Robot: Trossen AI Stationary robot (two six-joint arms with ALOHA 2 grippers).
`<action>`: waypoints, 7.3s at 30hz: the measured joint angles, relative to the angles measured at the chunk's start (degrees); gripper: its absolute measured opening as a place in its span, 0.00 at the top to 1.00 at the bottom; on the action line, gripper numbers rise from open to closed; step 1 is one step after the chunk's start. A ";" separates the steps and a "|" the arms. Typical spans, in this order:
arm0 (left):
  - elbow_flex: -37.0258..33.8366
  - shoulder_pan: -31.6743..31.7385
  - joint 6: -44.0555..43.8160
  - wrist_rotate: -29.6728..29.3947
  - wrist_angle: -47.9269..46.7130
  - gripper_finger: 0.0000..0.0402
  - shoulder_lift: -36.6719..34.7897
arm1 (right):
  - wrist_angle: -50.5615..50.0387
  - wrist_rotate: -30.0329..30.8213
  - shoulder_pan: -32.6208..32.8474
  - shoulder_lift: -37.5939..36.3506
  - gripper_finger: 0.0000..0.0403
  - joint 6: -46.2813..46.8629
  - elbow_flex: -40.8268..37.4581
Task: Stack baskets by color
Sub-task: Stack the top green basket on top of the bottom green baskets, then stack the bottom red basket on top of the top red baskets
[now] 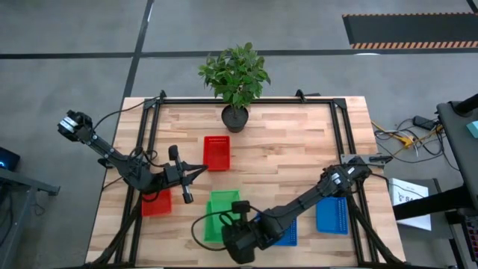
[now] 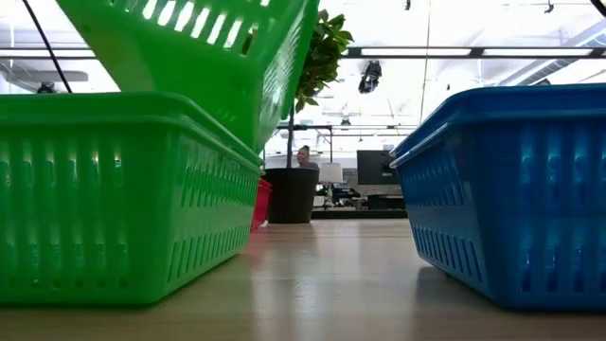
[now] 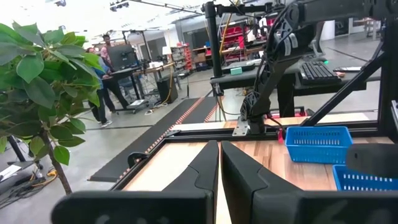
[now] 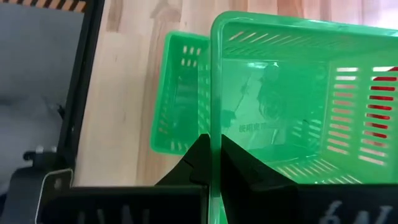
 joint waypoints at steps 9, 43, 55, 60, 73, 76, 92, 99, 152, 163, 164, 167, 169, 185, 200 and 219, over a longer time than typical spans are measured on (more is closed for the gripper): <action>0.00 0.00 -0.02 0.00 0.10 1.00 0.00 | 1.62 -0.03 0.00 1.10 0.98 1.85 0.00; 0.00 -1.03 -0.09 0.00 0.03 1.00 0.02 | -3.82 0.73 -0.20 -5.18 0.73 -1.35 0.35; 0.00 -1.51 -0.07 0.00 0.03 1.00 0.00 | -18.95 4.53 -6.04 -5.74 0.98 -2.68 -2.49; 0.00 -1.51 -0.04 -0.01 0.03 1.00 0.00 | -18.87 4.08 -7.76 -5.72 0.98 -2.75 -7.08; 0.00 -1.55 -0.02 -0.01 0.03 1.00 0.00 | -8.30 -1.93 -6.85 -5.61 0.98 -5.16 -11.69; 0.00 -1.55 -0.02 0.00 0.03 1.00 0.00 | -6.71 -2.00 -6.62 -5.61 0.98 -5.55 -11.66; 0.00 -1.51 -0.02 0.00 0.03 1.00 0.00 | -0.25 -6.68 -6.14 -5.63 0.98 -6.57 -11.92; 0.00 -1.51 0.00 -0.01 0.03 1.00 0.00 | 1.52 -10.92 -6.07 -5.63 0.98 -6.48 -11.96; 0.00 -1.65 -0.04 0.00 -0.12 1.00 0.00 | 13.49 -4.29 -4.81 -9.33 0.98 -11.28 -20.33; 0.00 -1.92 -0.72 0.00 0.37 1.00 0.00 | 34.33 -2.81 -3.52 -17.16 0.98 -19.29 -40.52; 0.00 -1.92 -1.27 0.00 0.39 1.00 0.00 | 37.42 -2.83 -3.52 -18.41 0.98 -19.49 -43.46; 0.00 -1.92 -1.58 0.00 0.47 1.00 0.00 | 46.51 -2.98 -3.45 -22.31 0.98 -19.57 -52.59; 0.00 -1.88 -2.36 0.00 0.52 1.00 0.00 | 52.39 -3.00 -3.35 -25.05 0.98 -19.55 -58.70; -0.38 -1.88 -18.11 0.00 0.67 1.00 8.25 | 84.16 -3.00 -3.34 -44.74 0.98 -16.40 -95.72; 2.05 -1.75 -40.24 -2.04 3.05 1.00 17.73 | 90.89 -3.05 -3.34 -57.00 0.98 -19.68 -109.13; 6.49 0.62 -66.83 -4.79 -16.99 1.00 17.70 | 91.44 -2.96 -3.37 -59.36 0.98 -21.00 -111.65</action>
